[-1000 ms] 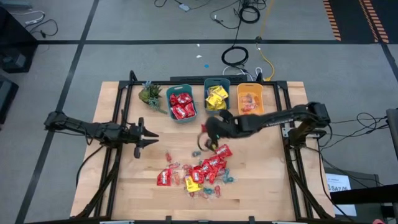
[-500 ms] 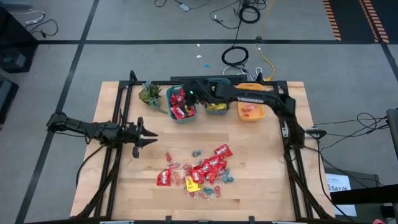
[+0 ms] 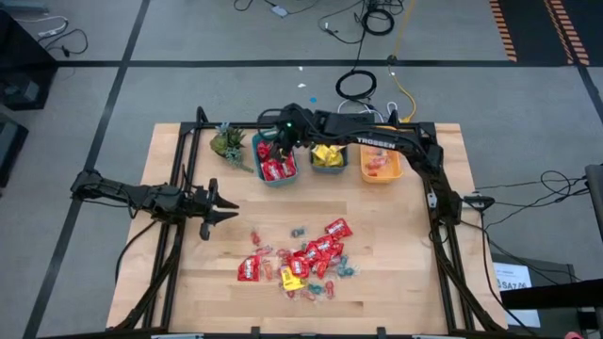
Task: Sort candy
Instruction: Put the red candy into the green bin, then put the blue gummy candy into the yellow bin
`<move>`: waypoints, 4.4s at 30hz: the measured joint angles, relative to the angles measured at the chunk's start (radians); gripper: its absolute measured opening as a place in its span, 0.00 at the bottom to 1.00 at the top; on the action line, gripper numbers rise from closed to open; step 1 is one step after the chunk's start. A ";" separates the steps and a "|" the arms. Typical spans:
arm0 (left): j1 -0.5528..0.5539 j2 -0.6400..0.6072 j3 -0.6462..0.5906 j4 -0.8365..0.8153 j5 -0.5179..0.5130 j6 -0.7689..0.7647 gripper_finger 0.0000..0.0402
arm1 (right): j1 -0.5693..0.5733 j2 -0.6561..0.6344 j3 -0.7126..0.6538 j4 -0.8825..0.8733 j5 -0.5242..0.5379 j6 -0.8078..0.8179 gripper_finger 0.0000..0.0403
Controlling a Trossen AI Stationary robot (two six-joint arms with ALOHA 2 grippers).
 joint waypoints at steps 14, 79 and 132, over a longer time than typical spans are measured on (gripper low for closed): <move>0.000 0.000 0.000 0.000 0.000 0.000 0.27 | 0.033 -0.101 0.000 -0.125 0.006 -0.052 0.58; 0.000 0.000 -0.002 0.028 0.090 -0.051 0.27 | 0.533 -0.493 -1.414 0.764 0.206 0.372 0.04; -0.001 0.000 0.000 0.018 0.067 -0.052 0.27 | 0.071 -0.040 -0.302 0.395 0.083 -0.190 0.53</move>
